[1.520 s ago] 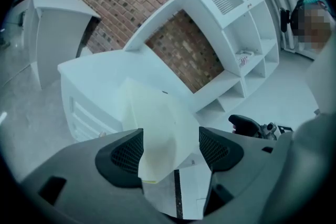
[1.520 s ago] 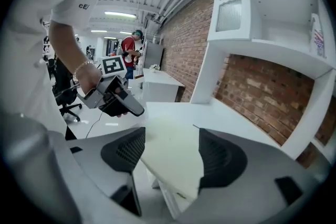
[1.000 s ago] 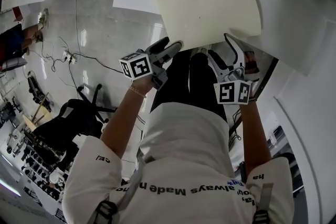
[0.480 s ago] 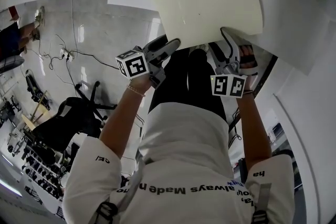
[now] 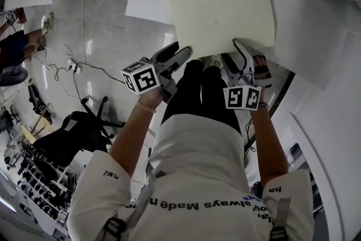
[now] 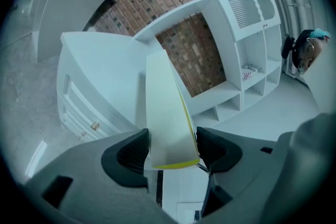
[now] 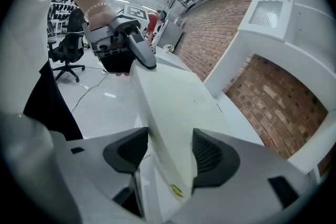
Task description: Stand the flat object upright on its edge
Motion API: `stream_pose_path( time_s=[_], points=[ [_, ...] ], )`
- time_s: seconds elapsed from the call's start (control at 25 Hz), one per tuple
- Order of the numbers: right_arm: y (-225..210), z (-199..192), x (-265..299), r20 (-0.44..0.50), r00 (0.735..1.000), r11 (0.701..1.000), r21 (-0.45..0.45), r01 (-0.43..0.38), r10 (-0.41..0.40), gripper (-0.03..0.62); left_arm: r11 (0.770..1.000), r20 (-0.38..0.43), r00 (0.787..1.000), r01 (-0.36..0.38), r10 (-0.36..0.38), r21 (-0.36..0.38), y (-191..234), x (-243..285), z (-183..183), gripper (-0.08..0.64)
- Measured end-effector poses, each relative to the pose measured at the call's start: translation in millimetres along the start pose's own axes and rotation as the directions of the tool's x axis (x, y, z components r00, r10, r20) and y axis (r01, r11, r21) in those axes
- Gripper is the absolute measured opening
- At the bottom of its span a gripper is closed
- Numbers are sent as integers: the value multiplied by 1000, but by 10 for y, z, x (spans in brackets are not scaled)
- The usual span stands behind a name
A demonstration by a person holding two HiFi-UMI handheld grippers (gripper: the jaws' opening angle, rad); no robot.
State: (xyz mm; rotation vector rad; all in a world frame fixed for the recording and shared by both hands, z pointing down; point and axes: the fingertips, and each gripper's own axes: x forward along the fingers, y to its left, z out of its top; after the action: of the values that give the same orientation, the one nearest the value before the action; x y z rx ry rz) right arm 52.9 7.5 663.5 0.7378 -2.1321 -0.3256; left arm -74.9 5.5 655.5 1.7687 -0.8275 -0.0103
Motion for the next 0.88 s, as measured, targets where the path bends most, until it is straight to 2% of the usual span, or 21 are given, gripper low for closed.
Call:
stream_pose_path(
  time_s=[0.48,0.88],
  points=[
    [-399,431,132,87,996,997,77,13,-20,255,991,86,992,-99,91,89,-365,-109,722,291],
    [-702,738,351,141,990,991,130,7,-26,245,975,151,982,-142,117,172,-535,-108,1325,291]
  ],
)
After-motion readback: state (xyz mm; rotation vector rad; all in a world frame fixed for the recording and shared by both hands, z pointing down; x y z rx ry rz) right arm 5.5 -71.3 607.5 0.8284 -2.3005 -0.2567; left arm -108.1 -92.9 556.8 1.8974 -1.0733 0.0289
